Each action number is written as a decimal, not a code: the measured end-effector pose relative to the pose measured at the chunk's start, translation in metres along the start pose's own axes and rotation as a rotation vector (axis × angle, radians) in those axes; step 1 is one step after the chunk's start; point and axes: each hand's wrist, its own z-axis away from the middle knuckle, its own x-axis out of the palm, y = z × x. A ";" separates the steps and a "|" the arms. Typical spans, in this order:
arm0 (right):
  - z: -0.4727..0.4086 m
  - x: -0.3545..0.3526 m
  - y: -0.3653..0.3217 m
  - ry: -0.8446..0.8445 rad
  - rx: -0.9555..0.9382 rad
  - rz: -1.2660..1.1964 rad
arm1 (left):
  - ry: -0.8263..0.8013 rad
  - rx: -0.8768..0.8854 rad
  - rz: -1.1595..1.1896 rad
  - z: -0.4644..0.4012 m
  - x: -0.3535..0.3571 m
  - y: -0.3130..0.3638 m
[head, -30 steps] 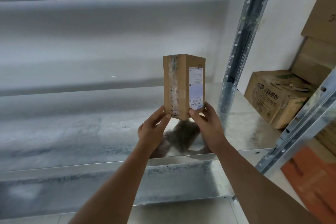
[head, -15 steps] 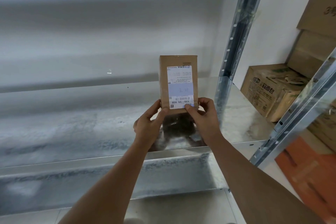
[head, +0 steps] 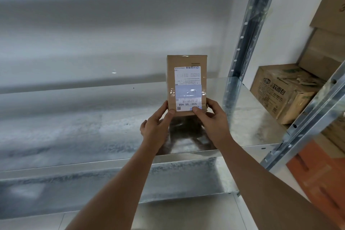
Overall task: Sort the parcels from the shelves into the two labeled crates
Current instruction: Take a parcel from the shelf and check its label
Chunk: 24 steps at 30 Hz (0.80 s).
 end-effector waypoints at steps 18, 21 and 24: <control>0.005 0.009 -0.031 0.012 0.158 0.041 | -0.205 -0.118 0.060 -0.014 -0.013 0.012; 0.015 0.008 -0.067 -0.011 0.197 0.102 | -0.279 -0.191 0.108 -0.008 -0.031 0.037; 0.035 0.004 -0.104 -0.012 0.232 0.145 | -0.329 -0.217 0.137 0.016 -0.058 0.079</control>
